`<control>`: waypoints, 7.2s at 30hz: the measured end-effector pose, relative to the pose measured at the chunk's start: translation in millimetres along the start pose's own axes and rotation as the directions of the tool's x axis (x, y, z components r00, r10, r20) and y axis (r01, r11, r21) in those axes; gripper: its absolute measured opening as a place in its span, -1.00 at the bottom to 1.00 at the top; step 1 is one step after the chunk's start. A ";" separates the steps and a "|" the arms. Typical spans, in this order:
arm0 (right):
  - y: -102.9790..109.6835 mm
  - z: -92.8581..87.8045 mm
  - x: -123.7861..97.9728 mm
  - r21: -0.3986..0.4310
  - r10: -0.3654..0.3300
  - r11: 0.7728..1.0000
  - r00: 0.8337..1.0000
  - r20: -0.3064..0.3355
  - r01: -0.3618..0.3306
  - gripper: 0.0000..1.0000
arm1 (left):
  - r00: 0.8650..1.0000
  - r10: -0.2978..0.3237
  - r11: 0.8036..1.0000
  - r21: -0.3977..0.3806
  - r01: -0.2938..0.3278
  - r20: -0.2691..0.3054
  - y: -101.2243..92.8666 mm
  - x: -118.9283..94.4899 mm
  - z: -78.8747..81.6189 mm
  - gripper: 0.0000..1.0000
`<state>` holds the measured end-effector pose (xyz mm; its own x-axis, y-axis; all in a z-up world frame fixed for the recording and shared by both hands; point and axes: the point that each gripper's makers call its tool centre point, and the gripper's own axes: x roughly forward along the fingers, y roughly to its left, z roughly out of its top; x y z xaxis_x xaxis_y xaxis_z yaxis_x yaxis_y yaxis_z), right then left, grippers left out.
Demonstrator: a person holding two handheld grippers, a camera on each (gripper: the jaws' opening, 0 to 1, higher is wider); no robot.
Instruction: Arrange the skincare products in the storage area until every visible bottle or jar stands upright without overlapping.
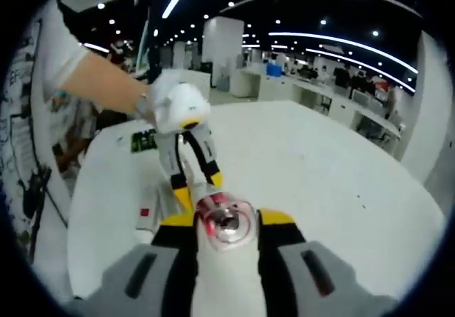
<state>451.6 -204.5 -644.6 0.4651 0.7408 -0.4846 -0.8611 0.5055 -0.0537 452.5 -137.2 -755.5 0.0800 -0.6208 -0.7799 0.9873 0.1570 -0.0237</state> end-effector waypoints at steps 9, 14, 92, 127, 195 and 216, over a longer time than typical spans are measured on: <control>-1.1 42.1 13.7 0.001 -0.001 1.000 0.995 0.103 0.001 -0.42 | 0.999 -0.026 0.999 -0.033 0.027 0.027 -3.2 6.4 1.6 -0.44; 6.3 52.7 21.2 -0.058 0.006 0.998 0.995 0.097 -0.001 -0.43 | 0.999 -0.030 0.999 -0.029 0.031 0.038 -3.2 7.2 0.1 -0.44; 41.0 102.4 -8.5 0.282 -0.338 0.931 0.844 0.417 0.234 -0.17 | 0.740 0.584 0.793 -0.429 -0.433 0.333 -20.4 -141.0 -17.5 -0.02; 153.0 80.7 109.1 -0.301 -0.060 0.949 0.992 0.115 0.092 -0.03 | 0.554 0.823 0.298 -0.737 -0.607 -0.123 -78.8 -228.3 -161.8 -0.26; 148.8 41.2 147.9 -0.340 -0.048 0.939 0.955 -0.293 -0.058 -0.05 | 0.645 0.755 0.244 -0.863 -0.443 -0.117 -90.7 -224.8 -207.2 -0.22; 112.6 -19.1 199.6 -0.273 0.012 0.919 0.711 -0.703 -0.285 -0.14 | 0.698 0.712 0.272 -0.884 -0.381 -0.082 -94.2 -200.9 -203.7 -0.22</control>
<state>443.6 -8.1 -764.0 0.1764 0.2217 -0.9590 -0.9798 0.1325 -0.1496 315.5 129.2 -724.0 0.7471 -0.2583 -0.6125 0.1168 0.9581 -0.2616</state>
